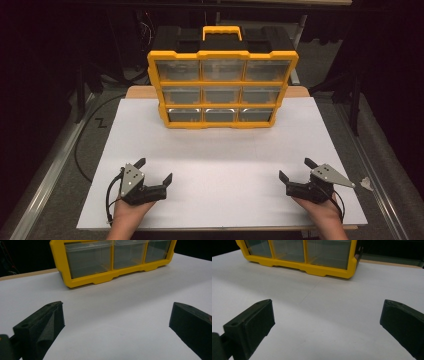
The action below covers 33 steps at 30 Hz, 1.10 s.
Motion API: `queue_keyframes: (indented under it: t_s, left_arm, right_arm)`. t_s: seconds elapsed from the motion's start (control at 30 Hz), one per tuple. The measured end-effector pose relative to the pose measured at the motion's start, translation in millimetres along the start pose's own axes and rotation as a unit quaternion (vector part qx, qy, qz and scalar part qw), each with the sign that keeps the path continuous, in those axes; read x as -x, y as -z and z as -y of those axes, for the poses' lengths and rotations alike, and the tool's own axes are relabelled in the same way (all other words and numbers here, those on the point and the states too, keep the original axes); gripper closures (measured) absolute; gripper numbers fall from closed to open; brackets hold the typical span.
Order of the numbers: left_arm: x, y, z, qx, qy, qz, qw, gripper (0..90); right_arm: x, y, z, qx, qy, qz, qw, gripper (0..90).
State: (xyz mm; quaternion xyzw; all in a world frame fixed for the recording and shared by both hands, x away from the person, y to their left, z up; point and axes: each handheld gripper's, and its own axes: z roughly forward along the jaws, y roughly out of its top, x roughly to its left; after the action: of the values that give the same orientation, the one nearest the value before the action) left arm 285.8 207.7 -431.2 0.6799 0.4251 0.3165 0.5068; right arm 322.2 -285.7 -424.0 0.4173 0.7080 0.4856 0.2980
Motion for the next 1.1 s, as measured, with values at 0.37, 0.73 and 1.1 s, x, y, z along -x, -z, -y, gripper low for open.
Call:
queue_keyframes:
  t_s: [0.37,0.73,1.1]
  left_arm:
    - [-2.1,-0.4,1.9,-0.002,-0.001,-0.008,1.0000,0.2]
    - [-1.7,-1.2,3.2,-0.002,-0.009,-0.004,0.9999,0.2]
    - [-0.5,-2.3,3.6,-0.003,-0.012,-0.002,0.9999,0.2]
  right_arm:
    - [-3.2,-3.3,0.0,-0.003,0.015,0.003,0.9999,0.9]
    - [-7.6,-15.6,-3.6,-0.006,0.026,0.011,0.9996,0.9]
    - [-8.8,-35.8,-10.8,-0.010,0.027,0.028,0.9992,0.9]
